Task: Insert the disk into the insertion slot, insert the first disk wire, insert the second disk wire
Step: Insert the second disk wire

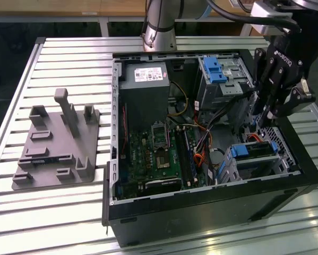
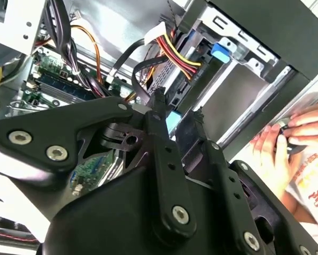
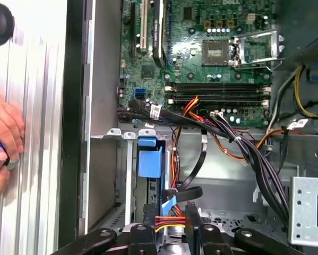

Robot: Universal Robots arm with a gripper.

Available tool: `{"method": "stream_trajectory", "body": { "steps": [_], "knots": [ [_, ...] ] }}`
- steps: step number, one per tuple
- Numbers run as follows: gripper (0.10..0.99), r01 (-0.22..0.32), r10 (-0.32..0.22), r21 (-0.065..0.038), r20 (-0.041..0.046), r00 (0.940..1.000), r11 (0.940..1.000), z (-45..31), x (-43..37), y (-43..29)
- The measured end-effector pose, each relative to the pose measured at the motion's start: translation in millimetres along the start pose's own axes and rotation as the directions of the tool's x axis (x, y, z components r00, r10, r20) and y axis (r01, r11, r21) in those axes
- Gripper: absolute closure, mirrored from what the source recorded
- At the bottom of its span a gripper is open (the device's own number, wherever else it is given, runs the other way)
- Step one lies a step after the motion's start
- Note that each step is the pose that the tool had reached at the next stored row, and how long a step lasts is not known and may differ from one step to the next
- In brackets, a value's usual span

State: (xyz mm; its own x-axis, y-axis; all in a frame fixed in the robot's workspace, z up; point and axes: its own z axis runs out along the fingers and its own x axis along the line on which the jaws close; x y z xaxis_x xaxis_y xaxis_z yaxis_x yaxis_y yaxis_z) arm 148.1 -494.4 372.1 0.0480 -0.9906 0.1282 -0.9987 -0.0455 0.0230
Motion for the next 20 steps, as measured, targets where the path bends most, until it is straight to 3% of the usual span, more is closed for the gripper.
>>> {"method": "stream_trajectory", "body": {
  "steps": [4,11,16,20],
  "knots": [
    [0.725,0.031,-0.031,0.003,-0.0083,0.9995,0.9995,2.6,-1.4,1.0],
    [0.725,0.036,-0.036,0.003,-0.0430,0.9984,0.9993,6.5,-2.4,11.0],
    [0.725,0.036,-0.034,0.040,-0.0522,0.9981,0.9985,7.9,-2.8,14.7],
    [0.725,0.035,-0.032,0.050,-0.0579,0.9978,0.9981,8.2,-6.9,22.5]
  ]
}}
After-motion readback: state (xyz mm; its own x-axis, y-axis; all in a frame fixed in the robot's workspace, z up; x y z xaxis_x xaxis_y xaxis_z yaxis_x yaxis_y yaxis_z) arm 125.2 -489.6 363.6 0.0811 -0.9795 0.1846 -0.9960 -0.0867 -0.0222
